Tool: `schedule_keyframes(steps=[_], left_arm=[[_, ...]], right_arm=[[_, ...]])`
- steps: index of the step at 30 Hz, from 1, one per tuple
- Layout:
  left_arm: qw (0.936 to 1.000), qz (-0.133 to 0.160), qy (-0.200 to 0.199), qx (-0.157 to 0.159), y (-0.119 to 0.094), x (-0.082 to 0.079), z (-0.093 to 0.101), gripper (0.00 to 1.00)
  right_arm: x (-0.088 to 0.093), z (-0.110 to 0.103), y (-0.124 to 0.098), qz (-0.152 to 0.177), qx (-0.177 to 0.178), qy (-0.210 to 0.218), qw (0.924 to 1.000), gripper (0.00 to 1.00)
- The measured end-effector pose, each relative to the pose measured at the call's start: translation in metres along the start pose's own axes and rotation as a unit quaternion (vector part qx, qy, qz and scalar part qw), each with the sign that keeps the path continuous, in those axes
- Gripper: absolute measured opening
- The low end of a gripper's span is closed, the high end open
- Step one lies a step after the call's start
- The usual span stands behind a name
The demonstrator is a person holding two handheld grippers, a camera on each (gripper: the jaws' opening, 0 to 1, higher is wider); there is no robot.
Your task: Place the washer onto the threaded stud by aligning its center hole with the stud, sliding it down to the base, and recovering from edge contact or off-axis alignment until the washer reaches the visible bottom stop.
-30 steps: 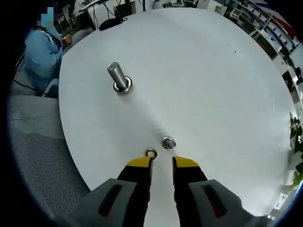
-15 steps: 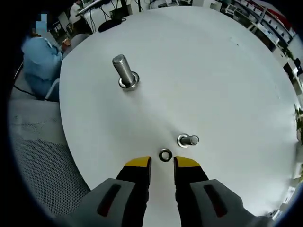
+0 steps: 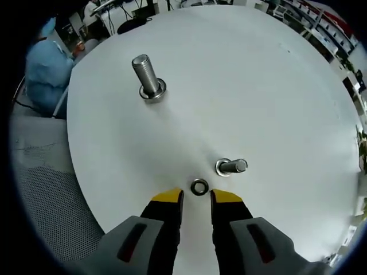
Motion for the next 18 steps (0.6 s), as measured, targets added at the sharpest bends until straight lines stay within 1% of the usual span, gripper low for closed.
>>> schedule_keyframes(steps=[4, 10, 15, 18], left_arm=[[1.0, 0.0, 0.0, -0.004, -0.0004, 0.0003, -0.0013, 0.18], [1.0, -0.001, 0.002, -0.004, -0.0004, 0.0003, -0.0011, 0.18], [1.0, -0.002, 0.001, -0.006, -0.0003, 0.0002, -0.0017, 0.18], [1.0, -0.001, 0.002, -0.006, -0.0004, 0.0002, -0.0018, 0.18]], right_arm=[[-0.0023, 0.0023, 0.0013, 0.004, 0.001, 0.004, 1.0, 0.21], [-0.0027, 0.0011, 0.0008, 0.008, 0.001, -0.004, 1.0, 0.2], [-0.0049, 0.0006, 0.0027, 0.007, -0.004, -0.03, 0.9995, 0.16], [-0.0054, 0.0, 0.0026, 0.007, -0.001, -0.032, 0.9995, 0.15]])
Point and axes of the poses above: the point that each gripper's makers call its tool centre point, and the gripper's own axes: y roughly forward along the fingers, z roughly to its right, x roughly out of its underside, the point moved 8 cm from there along -y, roughly backward along the fingers, and after that the axes turned 7 degrees about z, right-handed, at the moved point
